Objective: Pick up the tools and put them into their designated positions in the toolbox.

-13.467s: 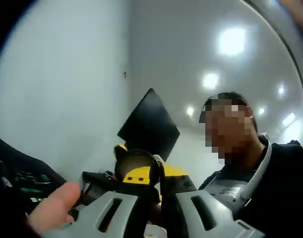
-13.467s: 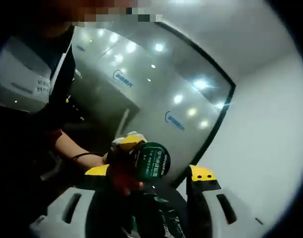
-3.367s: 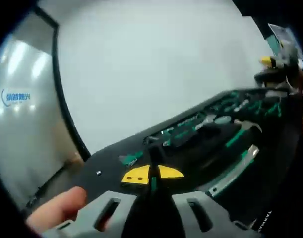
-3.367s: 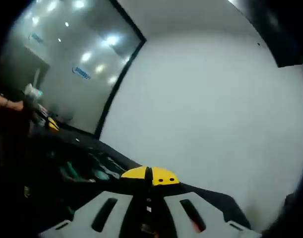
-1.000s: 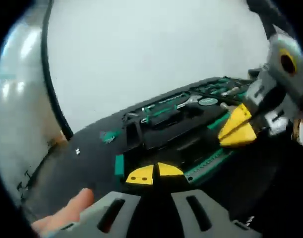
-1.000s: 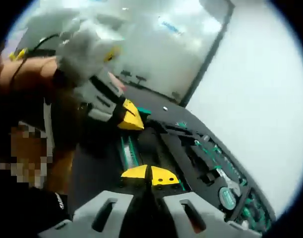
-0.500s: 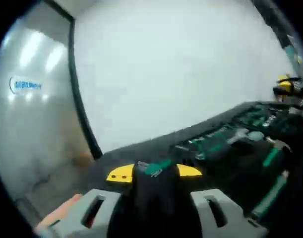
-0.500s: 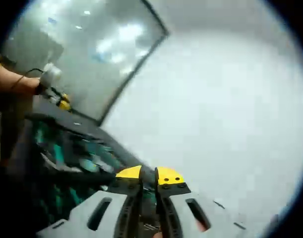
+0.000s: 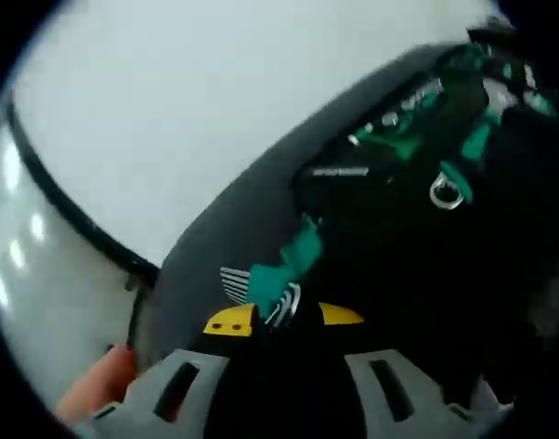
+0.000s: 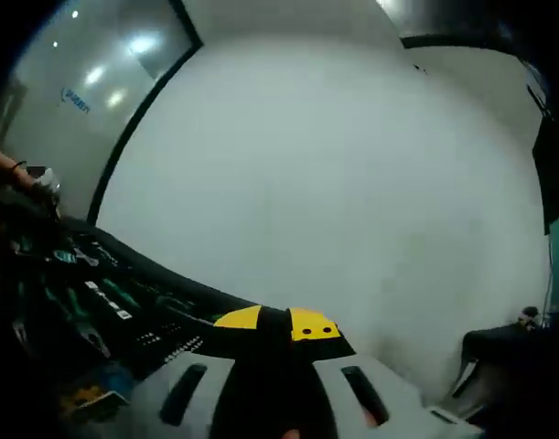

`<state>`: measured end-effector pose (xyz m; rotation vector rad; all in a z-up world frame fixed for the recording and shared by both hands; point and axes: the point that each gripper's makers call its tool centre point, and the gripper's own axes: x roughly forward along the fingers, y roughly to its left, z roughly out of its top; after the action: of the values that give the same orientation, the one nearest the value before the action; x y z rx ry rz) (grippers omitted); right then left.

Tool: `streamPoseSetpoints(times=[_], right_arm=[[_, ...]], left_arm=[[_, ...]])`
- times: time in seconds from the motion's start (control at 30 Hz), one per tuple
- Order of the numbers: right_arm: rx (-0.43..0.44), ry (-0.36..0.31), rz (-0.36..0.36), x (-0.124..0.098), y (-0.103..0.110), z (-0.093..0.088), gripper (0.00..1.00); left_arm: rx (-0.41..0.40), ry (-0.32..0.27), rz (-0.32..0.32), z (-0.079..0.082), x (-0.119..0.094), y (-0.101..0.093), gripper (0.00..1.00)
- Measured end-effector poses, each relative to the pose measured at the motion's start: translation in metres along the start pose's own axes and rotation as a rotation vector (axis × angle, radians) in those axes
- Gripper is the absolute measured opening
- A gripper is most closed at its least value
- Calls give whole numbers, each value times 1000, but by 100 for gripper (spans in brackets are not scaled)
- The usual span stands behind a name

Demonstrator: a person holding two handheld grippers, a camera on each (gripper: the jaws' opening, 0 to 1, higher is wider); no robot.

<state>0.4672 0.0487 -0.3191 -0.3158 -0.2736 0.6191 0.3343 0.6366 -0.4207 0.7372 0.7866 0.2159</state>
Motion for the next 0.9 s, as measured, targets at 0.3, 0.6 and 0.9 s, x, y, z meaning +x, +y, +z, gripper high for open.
streamPoseSetpoints(times=[0.3,0.6,0.9], right_arm=[[-98,-27,43,4,16,5,7],[-13,-8,2,2,-1,-1,7],[-32,15,24,4,6,-6,7]], left_arm=[[52,-46,24,1,14,0,3],[45,-123,115,6,-32,18,0],[-64,-189,34,19,-91,16,0]])
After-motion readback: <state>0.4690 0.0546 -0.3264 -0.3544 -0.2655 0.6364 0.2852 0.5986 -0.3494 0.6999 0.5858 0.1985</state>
